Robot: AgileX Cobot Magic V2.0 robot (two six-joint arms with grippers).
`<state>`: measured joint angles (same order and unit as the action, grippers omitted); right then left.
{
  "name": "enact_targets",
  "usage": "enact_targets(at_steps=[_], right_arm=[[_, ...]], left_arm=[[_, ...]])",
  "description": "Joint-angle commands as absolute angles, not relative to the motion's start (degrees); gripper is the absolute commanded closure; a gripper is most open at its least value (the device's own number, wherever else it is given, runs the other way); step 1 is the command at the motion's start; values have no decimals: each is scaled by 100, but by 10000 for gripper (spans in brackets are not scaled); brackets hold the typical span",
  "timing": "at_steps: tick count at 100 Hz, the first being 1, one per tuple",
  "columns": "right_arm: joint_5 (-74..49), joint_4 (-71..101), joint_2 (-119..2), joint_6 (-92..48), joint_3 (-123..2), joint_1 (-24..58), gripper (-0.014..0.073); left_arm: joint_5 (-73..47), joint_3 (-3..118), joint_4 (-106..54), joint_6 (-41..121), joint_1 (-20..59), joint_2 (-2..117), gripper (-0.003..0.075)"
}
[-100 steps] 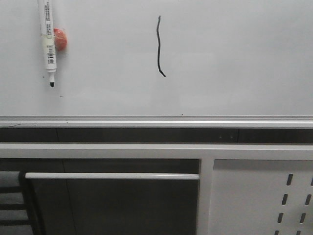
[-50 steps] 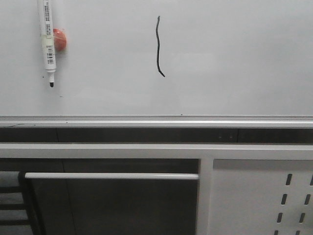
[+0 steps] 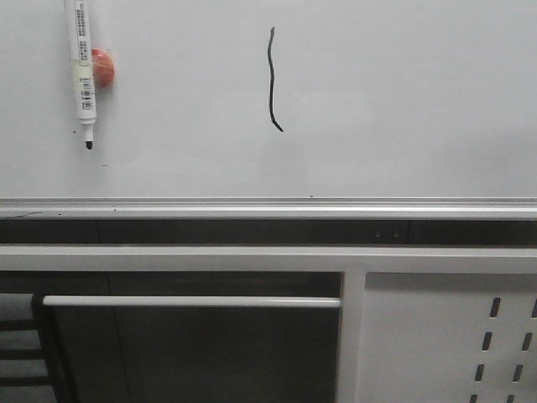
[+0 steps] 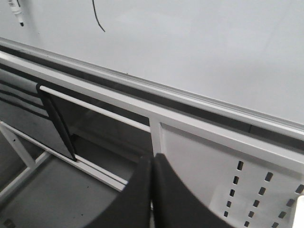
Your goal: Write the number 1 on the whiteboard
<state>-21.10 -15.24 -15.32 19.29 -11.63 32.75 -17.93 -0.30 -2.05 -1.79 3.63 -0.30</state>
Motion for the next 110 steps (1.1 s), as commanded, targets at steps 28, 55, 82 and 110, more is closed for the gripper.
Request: enact_targets(at_steps=[28, 55, 82, 110], right_arm=[[-194, -538, -1460, 1261, -159, 1938, 647], [475, -183, -1418, 796, 231, 1137, 647], [401, -183, -858, 378, 231, 381, 647], [-713, -505, -21, 339, 231, 170, 647]], left_arm=[[-1311, -159, -208, -231, 342, -188, 739], [-1311, -159, -208, -231, 342, -188, 739], [-1311, -159, -208, -231, 342, -188, 739], [-1311, -159, -208, -231, 342, -188, 739]])
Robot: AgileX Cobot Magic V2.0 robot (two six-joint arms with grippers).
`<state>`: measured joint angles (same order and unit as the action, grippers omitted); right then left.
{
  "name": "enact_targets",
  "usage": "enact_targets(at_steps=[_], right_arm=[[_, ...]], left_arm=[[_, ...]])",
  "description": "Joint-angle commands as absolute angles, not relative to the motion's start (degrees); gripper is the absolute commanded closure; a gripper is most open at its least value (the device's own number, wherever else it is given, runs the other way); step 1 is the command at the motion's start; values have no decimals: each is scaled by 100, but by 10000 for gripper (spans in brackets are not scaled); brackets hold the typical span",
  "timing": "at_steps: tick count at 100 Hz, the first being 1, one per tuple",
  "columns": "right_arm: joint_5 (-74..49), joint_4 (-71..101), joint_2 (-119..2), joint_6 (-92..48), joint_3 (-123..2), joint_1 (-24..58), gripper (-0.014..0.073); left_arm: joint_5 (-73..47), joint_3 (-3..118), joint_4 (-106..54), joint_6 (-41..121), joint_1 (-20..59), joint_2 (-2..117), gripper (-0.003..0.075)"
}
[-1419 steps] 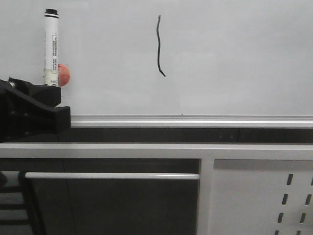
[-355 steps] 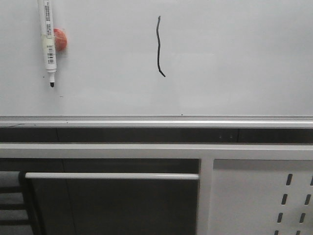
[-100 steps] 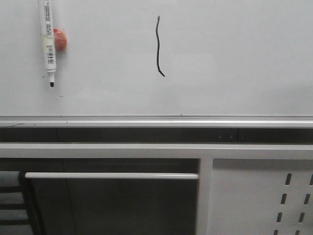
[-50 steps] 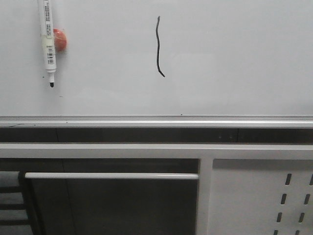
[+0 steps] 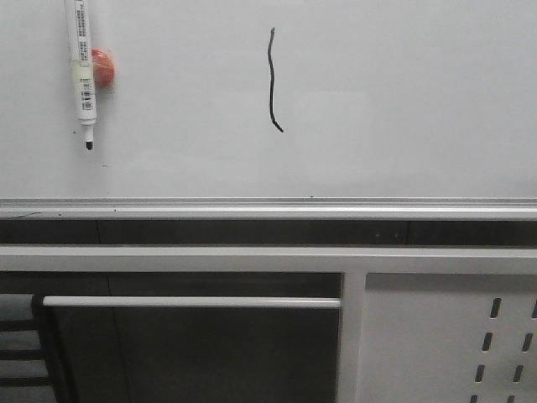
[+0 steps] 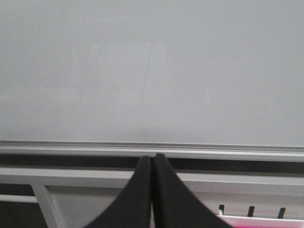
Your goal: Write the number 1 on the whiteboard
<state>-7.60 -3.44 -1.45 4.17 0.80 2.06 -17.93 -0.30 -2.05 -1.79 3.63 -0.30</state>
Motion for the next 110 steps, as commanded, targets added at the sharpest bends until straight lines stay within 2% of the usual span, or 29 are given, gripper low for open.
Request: enact_targets(at_steps=[1, 45, 110], right_arm=[[-740, -534, -5, 339, 231, 170, 647], [-1586, -743, 174, 339, 231, 141, 647], [-1813, -726, 174, 329, 231, -763, 647]], left_arm=[[-1311, -159, -208, -231, 342, -188, 739], [-1311, -159, -208, -231, 342, -188, 739], [-1311, -159, -208, -231, 342, -188, 739]])
